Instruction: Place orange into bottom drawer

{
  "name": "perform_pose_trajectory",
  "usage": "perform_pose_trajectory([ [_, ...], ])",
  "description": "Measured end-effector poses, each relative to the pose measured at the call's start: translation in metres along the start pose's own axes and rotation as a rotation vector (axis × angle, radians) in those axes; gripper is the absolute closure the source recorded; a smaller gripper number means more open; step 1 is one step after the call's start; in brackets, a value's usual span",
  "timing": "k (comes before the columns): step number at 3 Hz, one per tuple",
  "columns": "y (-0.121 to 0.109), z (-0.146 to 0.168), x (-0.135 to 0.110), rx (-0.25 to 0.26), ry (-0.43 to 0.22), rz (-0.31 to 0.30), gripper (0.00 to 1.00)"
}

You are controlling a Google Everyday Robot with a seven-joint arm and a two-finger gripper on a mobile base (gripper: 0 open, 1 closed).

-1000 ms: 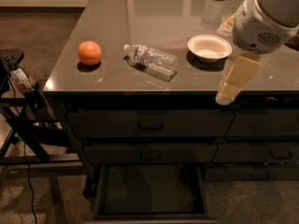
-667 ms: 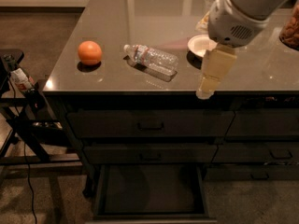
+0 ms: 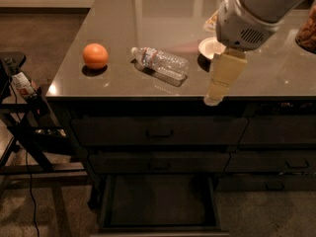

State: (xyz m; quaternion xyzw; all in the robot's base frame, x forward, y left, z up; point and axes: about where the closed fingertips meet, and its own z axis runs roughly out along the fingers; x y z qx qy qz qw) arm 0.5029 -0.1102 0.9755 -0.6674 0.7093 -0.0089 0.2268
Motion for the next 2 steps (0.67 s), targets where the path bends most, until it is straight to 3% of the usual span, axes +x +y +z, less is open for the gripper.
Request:
perform_pose_trajectory([
  [1, -0.0152, 0.0314, -0.0456, 0.022, -0.020, -0.095, 0.00],
  [2, -0.0152, 0.0315, -0.0457, 0.022, -0.020, -0.095, 0.00],
])
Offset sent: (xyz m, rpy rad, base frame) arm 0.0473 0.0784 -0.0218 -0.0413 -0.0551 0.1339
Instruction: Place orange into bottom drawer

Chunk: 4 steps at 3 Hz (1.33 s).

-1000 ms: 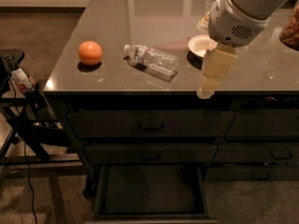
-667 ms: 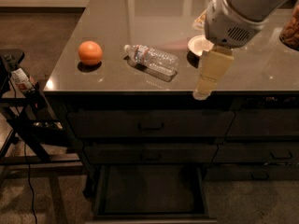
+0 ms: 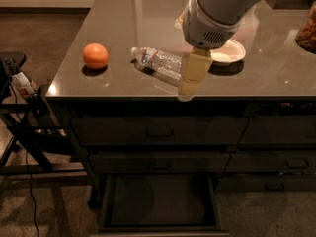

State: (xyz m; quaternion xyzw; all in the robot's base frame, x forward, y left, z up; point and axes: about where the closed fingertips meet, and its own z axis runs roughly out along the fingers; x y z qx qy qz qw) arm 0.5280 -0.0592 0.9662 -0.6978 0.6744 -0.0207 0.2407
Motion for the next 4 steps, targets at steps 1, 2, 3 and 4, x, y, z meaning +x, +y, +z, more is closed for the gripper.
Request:
perform_pose_trajectory([
  [1, -0.008, 0.018, -0.011, 0.024, -0.030, -0.005, 0.00],
  [2, -0.033, 0.044, -0.037, 0.047, -0.096, -0.030, 0.00],
  [3, -0.033, 0.044, -0.037, 0.048, -0.097, -0.030, 0.00],
  [4, -0.040, 0.056, -0.049, 0.067, -0.133, -0.013, 0.00],
])
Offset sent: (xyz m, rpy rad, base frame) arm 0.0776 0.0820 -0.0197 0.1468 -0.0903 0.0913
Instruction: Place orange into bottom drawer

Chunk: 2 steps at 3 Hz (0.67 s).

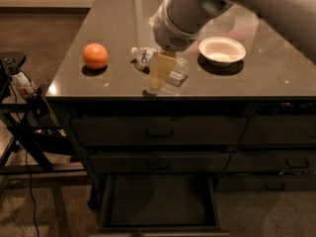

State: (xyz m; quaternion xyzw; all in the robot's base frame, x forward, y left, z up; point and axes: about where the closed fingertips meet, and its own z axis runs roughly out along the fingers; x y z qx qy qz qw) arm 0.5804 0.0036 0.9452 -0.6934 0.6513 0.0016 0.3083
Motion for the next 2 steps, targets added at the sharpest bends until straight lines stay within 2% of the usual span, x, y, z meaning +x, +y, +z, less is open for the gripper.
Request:
perform_pose_trajectory([
  [1, -0.0114, 0.0179, -0.0138, 0.013, -0.042, -0.005, 0.00],
  [2, -0.0116, 0.0181, -0.0138, 0.013, -0.042, -0.005, 0.00],
])
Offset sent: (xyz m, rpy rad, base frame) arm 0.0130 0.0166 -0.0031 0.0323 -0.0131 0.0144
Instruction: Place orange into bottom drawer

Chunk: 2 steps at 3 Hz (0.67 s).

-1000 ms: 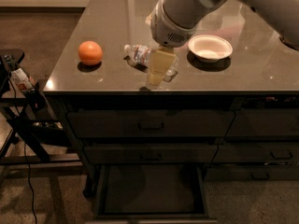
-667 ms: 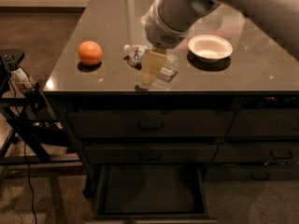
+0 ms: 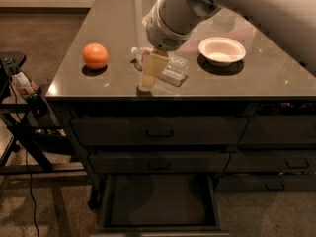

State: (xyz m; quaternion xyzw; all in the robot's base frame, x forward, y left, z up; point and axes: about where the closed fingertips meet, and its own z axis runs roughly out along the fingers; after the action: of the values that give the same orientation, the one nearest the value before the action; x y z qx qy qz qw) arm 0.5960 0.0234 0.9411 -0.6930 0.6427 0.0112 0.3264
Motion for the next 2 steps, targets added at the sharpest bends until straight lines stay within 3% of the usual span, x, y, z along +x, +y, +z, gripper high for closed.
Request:
perform_pose_trajectory([
  [1, -0.012, 0.008, -0.002, 0.008, -0.007, -0.010, 0.00],
  [2, -0.046, 0.055, -0.019, -0.033, -0.089, 0.014, 0.00],
])
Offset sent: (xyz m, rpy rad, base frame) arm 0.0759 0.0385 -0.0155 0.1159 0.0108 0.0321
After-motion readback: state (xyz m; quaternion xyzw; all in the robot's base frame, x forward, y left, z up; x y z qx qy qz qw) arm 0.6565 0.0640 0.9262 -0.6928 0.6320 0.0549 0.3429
